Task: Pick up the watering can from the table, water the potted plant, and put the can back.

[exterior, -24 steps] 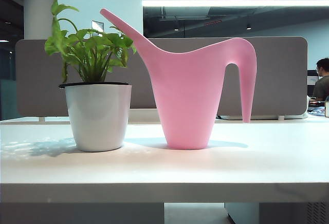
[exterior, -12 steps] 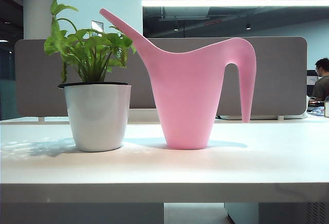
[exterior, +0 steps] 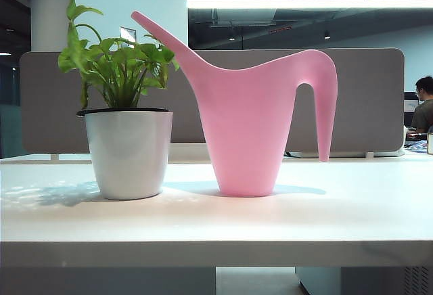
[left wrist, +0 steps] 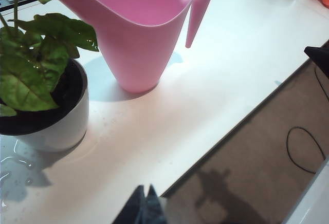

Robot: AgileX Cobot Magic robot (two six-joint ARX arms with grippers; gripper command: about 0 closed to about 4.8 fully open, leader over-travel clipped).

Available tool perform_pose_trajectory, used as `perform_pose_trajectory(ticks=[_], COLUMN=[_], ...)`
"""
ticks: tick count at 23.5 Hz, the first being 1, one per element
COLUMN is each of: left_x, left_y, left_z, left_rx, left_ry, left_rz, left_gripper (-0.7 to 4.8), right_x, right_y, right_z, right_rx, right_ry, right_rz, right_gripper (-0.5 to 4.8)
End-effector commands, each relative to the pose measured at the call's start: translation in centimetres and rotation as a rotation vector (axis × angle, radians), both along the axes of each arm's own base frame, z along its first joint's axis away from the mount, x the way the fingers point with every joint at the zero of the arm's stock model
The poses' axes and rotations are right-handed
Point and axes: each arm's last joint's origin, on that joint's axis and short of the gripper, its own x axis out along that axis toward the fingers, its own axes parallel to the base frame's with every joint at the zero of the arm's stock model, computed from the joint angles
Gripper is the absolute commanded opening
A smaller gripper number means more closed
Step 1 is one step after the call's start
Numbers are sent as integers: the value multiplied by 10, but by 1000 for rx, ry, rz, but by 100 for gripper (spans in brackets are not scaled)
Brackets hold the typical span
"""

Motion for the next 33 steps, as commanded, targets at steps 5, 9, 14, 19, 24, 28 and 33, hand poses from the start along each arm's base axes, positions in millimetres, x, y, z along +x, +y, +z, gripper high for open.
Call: perform_pose_trajectory(ticks=[5, 9, 14, 19, 24, 28, 33], left_x=[0, 0, 0, 0, 0, 0, 0], left_y=[0, 0, 0, 0, 0, 0, 0], left_z=[2, 2, 2, 2, 2, 2, 2], left_rx=[-6, -6, -6, -6, -6, -6, -6], left_ry=[-15, -15, -15, -15, -16, -15, -15], left_rz=[-6, -6, -6, -6, -5, -6, -7], left_gripper=[3, 3, 3, 3, 3, 3, 3], right_x=[1, 2, 1, -30, 6, 77, 179], right_y=[-2, -2, 1, -6, -8, -20, -26], right_z=[0, 8, 23, 152, 301, 367, 333], right_rx=[-153, 5, 101, -135, -352, -319, -95], right_ry=[-10, -104, -244, -598, -746, -741, -554], right_rz=[-41, -84, 29, -203, -292, -306, -146], right_gripper=[-6, -5, -6, -6, -5, -5, 17])
